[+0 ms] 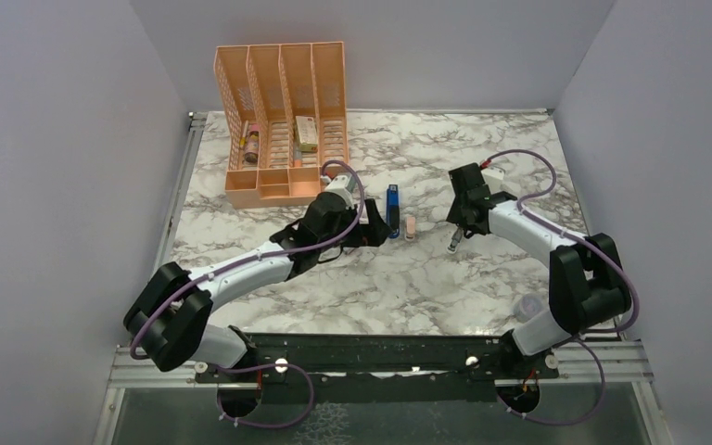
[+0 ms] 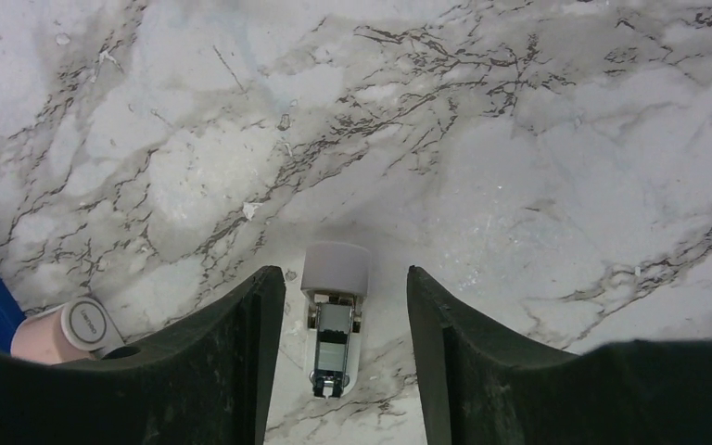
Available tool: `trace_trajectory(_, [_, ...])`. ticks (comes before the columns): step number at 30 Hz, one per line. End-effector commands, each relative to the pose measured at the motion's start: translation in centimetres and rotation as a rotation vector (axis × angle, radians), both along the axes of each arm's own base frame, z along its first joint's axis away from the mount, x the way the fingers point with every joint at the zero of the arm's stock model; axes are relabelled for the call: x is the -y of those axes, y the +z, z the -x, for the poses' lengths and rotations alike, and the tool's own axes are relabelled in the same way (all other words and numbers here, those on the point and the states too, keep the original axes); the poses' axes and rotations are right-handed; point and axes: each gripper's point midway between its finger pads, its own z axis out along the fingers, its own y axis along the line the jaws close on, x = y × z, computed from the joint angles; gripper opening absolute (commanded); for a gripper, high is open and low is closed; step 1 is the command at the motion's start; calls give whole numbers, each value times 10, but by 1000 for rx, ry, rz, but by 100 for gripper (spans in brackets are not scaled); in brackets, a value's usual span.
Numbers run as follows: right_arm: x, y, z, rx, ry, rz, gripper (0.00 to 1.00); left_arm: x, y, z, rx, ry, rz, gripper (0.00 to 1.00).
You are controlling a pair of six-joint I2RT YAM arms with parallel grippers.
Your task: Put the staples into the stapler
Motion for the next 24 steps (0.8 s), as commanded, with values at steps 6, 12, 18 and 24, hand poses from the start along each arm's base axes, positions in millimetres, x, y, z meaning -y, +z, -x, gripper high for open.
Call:
trace_trajectory(6, [3, -2, -18, 42, 9, 26, 49, 13, -4, 3, 7, -93, 0, 99])
trace_trajectory(12, [-4, 0, -16, 42, 69, 8, 39, 19, -12, 5, -22, -117, 2, 99])
trace_trajectory(18, [-8, -2, -8, 9, 114, -4, 33, 35, -5, 6, -53, -128, 16, 98])
trace_trajectory(24, [-14, 0, 4, -4, 162, -44, 30, 72, 7, 16, -62, -206, 71, 74])
